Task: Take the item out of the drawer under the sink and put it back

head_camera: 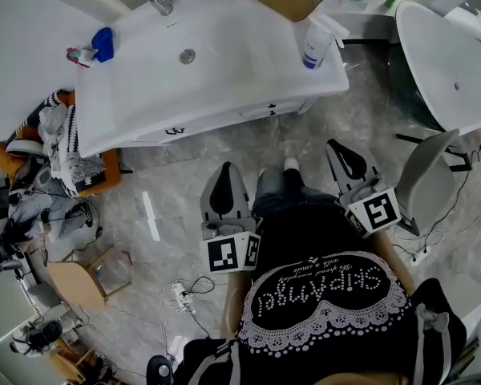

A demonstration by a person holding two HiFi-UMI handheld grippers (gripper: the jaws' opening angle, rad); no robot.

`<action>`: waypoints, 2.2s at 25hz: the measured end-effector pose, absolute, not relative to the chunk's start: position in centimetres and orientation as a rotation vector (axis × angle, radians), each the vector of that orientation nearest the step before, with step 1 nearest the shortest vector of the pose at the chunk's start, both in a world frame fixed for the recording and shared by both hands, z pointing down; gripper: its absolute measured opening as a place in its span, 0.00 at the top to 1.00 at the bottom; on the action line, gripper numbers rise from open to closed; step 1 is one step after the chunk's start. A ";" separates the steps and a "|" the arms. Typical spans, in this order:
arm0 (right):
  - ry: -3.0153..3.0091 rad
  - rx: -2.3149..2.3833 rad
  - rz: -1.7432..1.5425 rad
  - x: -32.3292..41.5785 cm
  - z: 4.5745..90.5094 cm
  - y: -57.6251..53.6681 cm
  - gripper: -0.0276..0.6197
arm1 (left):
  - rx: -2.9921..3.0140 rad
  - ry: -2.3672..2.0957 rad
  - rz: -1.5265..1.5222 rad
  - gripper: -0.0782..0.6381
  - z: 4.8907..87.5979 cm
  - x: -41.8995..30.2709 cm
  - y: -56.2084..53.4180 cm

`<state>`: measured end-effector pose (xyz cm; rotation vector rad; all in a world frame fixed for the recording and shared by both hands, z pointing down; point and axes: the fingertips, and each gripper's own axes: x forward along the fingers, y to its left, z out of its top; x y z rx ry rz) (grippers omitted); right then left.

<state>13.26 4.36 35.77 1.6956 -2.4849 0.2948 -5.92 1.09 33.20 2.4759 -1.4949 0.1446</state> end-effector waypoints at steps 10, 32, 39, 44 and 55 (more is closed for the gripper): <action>-2.476 1.757 0.295 11.5 34.8 3.0 0.93 | 2.537 -1.397 0.143 0.88 32.6 -5.9 -0.5; -2.457 1.795 0.283 6.2 33.7 0.3 0.93 | 2.596 -1.323 0.154 0.88 32.1 -9.8 -3.3; -2.440 1.817 0.283 4.7 33.8 0.0 0.93 | 2.611 -1.297 0.149 0.88 32.0 -11.2 -3.7; -2.431 1.837 0.277 3.0 34.1 0.1 0.93 | 2.630 -1.278 0.154 0.88 32.3 -12.8 -4.0; -2.389 1.873 0.297 1.0 34.9 0.6 0.93 | 2.644 -1.212 0.184 0.88 33.3 -14.2 -4.1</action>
